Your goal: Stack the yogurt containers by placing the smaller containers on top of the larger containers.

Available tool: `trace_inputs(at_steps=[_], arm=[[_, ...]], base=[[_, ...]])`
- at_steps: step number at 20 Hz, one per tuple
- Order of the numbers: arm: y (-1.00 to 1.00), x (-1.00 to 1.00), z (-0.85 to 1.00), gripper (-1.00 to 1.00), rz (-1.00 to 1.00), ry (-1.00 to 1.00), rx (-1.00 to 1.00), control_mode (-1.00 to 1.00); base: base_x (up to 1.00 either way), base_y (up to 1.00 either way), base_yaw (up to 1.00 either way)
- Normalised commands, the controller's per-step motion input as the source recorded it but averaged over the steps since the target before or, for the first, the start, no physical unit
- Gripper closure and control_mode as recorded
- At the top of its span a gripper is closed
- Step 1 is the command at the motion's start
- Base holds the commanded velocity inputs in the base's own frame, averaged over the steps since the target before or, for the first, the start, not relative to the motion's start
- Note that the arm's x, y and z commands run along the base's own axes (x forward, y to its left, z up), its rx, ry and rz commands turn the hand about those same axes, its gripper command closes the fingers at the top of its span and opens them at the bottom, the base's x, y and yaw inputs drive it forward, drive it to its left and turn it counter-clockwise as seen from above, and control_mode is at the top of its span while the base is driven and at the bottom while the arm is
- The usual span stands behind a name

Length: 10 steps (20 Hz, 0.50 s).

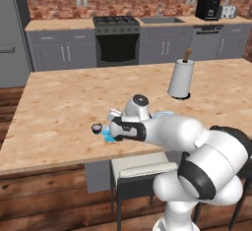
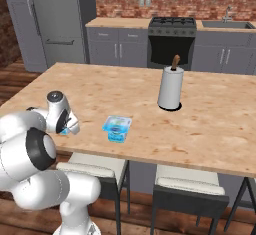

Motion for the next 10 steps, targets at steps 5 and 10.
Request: trace_inputs(at_steps=[5,10], arm=[[0.04,0.13,-0.08,-1.0,0.0,0.0,0.0,-1.0],[0.09,0.13,-0.07,-1.0,0.0,0.0,0.0,-1.0]], base=[[0.0,0.0,0.0],[0.0,0.0,0.0]])
